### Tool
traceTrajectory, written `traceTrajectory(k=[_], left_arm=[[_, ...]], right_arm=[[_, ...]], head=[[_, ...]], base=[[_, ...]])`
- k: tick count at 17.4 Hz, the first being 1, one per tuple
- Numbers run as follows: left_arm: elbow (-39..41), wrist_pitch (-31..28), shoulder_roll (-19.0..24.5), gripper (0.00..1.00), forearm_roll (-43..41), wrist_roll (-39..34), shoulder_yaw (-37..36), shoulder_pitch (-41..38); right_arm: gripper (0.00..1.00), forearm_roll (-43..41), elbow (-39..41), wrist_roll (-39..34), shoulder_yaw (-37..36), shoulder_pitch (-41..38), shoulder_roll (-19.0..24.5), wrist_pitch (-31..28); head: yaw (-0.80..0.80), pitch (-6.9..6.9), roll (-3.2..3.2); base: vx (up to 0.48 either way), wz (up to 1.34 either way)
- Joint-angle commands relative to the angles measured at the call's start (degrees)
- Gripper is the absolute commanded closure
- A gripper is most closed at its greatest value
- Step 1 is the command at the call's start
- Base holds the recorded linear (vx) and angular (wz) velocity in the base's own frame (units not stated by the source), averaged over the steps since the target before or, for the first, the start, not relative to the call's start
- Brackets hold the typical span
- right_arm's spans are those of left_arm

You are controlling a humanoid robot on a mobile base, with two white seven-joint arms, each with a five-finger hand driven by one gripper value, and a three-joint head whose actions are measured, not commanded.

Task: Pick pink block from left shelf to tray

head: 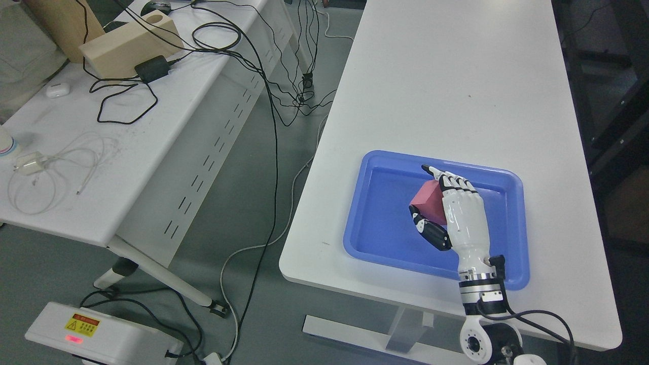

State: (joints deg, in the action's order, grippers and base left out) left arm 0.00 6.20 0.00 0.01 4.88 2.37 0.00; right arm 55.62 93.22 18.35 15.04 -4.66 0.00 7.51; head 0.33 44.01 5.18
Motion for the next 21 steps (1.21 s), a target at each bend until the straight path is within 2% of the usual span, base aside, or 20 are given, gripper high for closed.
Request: traceTrajectory(k=[1, 4, 13, 21], left_arm=[[1.0, 0.0, 1.0, 0.00, 0.0, 0.0, 0.0, 1.8], [1.0, 0.0, 1.0, 0.00, 0.0, 0.0, 0.0, 1.8], [1.0, 0.0, 1.0, 0.00, 0.0, 0.0, 0.0, 1.8], [1.0, 0.0, 1.0, 0.00, 0.0, 0.0, 0.0, 1.8]], right_arm=[[0.14, -7.4, -1.2, -0.2, -0.5, 0.1, -1.6, 0.0], [0.01, -9.1, -1.6, 0.0, -1.3, 0.3, -1.4, -0.1], [0.00, -36.7, -1.6, -2.1, -5.0, 0.9, -1.5, 1.3], [0.00, -39.6, -1.6, -2.1, -7.3, 0.8, -1.5, 0.8]], head=[[0.00, 0.00, 0.00], [0.00, 0.00, 0.00], [0.00, 0.00, 0.00], [0.00, 0.00, 0.00]], base=[[0.000, 0.00], [0.000, 0.00], [-0.004, 0.00], [-0.103, -0.01]])
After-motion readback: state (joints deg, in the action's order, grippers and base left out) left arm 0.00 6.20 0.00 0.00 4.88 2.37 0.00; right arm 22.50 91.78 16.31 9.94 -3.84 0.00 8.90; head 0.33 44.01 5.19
